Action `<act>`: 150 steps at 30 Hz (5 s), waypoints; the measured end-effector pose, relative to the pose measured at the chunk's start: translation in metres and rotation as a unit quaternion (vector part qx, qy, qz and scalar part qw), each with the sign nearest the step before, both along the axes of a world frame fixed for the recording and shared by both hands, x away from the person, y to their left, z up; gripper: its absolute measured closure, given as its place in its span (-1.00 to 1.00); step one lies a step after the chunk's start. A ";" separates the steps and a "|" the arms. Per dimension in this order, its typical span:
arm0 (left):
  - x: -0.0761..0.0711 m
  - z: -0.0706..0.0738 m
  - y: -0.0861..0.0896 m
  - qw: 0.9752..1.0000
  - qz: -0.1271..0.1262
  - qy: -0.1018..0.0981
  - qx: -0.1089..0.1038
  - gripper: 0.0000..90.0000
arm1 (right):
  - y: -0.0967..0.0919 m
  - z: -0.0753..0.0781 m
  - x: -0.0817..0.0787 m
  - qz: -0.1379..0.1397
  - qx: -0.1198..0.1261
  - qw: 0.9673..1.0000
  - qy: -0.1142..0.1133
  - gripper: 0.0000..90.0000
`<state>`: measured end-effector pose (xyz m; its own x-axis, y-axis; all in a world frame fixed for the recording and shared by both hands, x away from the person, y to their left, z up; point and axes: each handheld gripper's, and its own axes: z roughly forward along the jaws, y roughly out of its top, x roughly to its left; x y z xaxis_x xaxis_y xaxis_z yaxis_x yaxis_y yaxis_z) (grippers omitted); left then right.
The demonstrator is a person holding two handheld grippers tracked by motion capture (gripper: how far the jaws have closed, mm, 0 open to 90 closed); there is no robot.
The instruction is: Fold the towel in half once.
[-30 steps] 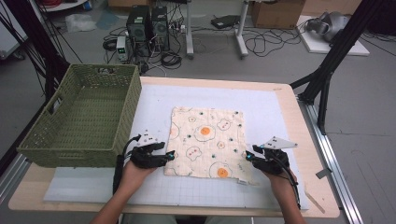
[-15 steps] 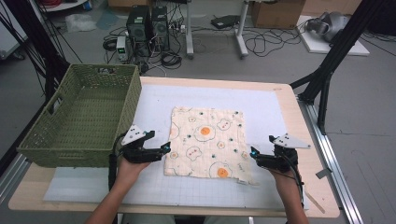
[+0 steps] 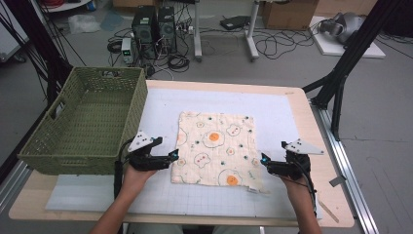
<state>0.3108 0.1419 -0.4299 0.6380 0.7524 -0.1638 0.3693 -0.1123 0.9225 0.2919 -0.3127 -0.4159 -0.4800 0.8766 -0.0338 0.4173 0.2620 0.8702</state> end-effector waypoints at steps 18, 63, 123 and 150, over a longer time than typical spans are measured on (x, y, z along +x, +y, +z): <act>0.030 0.012 -0.001 0.998 0.016 0.025 -0.051 -0.57 | -0.001 0.001 0.005 0.019 0.008 1.000 0.008 -0.74; 0.160 -0.021 -0.051 0.986 0.082 0.095 0.114 -0.05 | 0.003 -0.005 0.015 0.039 0.022 0.998 0.041 -0.74; 0.128 0.018 -0.019 0.997 0.050 0.062 -0.008 0.93 | 0.052 0.000 0.149 0.025 -0.006 0.998 0.053 0.93; 0.041 0.015 -0.025 0.999 -0.024 0.017 0.012 0.93 | 0.042 0.001 0.067 0.074 -0.020 0.996 0.038 0.93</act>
